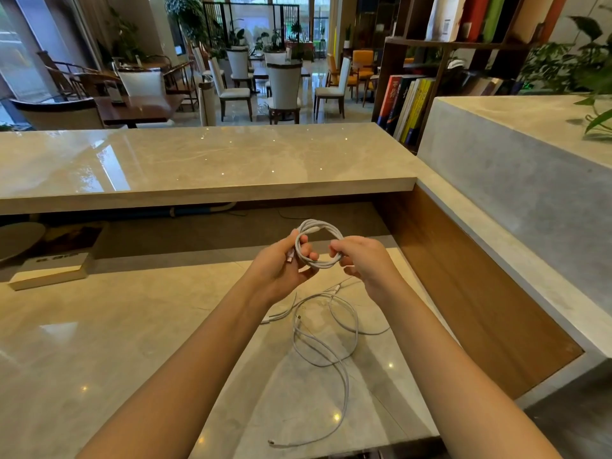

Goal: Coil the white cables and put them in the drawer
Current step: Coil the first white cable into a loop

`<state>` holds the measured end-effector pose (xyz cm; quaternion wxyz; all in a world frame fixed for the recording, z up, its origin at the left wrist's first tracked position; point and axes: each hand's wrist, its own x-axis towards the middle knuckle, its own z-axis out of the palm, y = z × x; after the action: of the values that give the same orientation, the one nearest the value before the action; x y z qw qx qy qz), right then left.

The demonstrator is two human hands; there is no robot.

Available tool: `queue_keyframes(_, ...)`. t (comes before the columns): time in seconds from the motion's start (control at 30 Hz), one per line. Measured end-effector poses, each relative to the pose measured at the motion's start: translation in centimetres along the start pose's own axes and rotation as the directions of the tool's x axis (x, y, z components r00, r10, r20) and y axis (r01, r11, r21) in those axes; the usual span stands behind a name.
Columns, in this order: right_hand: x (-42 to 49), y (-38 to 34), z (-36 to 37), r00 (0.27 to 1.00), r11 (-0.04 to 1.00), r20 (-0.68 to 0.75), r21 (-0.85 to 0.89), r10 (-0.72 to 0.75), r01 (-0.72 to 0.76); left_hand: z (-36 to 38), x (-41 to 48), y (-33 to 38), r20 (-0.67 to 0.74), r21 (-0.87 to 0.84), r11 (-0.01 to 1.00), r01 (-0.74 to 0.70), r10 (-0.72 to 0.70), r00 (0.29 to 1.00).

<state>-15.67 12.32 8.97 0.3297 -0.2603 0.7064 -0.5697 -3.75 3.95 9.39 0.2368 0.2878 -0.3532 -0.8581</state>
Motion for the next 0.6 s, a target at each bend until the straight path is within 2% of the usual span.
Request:
queue_keyframes(0.17,0.4,-0.3,0.8,0.998,0.995,0.059,0.101,0.001,-0.007,-0.4,0.2,0.5,0.105,-0.051,0.999,-0.003,0.009,0.994)
queue_keyframes(0.23,0.4,-0.2,0.8,0.995,0.997,0.087,0.064,-0.048,0.042,-0.9,0.3,0.5,0.101,0.081,0.995,-0.060,0.052,0.994)
queue_keyframes(0.33,0.5,0.1,0.9,0.984,0.989,0.104,-0.030,-0.143,0.147,-1.6,0.3,0.2,0.055,0.342,0.927,-0.151,0.141,0.988)
queue_keyframes(0.4,0.7,0.3,1.1,0.980,0.977,0.076,-0.099,-0.182,0.189,-1.8,0.4,-0.1,0.002,0.511,0.843,-0.167,0.193,0.981)
queue_keyframes(0.5,1.0,0.7,1.7,0.981,0.972,0.038,-0.133,-0.192,0.195,-1.9,0.6,-1.0,-0.051,0.747,0.636,-0.192,0.343,0.938)
queue_keyframes(0.6,1.2,1.1,2.5,0.990,0.985,0.009,-0.095,-0.141,0.142,-2.3,1.1,-1.9,-0.021,0.857,0.432,-0.279,0.571,0.821)
